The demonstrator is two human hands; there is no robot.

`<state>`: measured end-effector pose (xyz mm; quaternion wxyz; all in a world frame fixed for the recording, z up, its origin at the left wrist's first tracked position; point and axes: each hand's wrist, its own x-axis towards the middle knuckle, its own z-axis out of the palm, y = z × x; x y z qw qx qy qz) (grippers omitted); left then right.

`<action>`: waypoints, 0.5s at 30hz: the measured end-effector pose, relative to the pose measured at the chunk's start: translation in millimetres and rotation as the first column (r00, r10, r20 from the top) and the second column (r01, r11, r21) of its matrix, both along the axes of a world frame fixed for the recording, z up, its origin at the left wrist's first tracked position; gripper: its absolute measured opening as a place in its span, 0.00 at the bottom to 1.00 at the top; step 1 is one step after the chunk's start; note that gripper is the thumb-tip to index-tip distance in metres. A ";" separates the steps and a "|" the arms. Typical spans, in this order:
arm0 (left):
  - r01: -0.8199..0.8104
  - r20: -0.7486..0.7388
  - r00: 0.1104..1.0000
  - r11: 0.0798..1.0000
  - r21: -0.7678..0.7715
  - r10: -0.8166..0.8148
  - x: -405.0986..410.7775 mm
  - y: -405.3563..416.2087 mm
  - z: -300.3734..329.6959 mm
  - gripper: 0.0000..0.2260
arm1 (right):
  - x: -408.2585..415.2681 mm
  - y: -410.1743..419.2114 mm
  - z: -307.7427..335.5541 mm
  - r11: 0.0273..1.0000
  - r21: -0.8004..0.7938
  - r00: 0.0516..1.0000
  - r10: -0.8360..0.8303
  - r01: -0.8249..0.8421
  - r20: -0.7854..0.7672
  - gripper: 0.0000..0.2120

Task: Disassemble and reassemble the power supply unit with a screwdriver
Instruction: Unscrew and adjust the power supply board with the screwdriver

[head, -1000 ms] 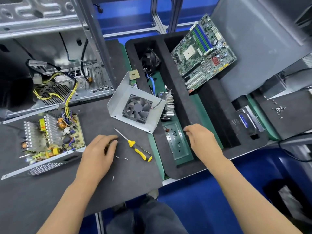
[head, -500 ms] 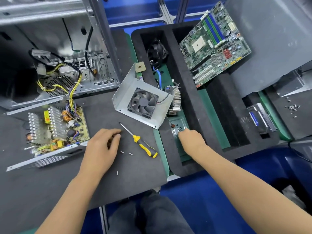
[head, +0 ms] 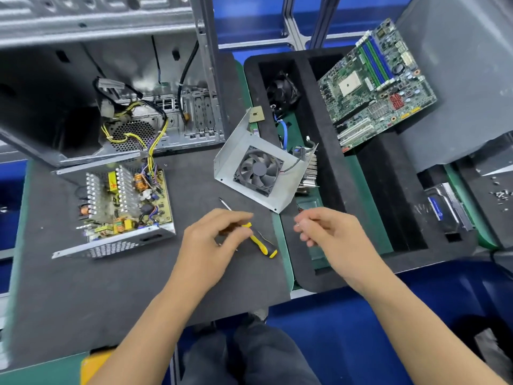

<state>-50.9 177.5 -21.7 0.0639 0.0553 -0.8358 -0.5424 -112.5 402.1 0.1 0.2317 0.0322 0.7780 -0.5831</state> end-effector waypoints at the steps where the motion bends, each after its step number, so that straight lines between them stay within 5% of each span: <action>1: 0.013 0.029 0.999 0.997 0.078 -0.015 0.3 6.1 4.5 0.10 | 8.2 -12.6 3.2 0.995 -0.102 0.997 0.022 -0.014 0.075 0.07; 4: -0.001 -0.002 1.000 0.990 0.138 0.001 3.4 13.3 11.0 0.10 | 20.5 -46.9 0.6 0.960 -0.279 0.979 0.059 -0.001 0.197 0.07; 11: -0.041 -0.011 0.999 0.991 0.127 0.042 16.1 -19.1 13.6 0.11 | 30.5 -91.2 -8.4 0.923 -0.382 0.970 0.047 0.049 0.237 0.09; 15: -0.150 0.084 0.986 0.984 0.092 0.143 23.8 -27.4 5.6 0.14 | 34.3 -106.5 -12.5 0.978 -0.208 0.994 -0.008 0.031 0.111 0.09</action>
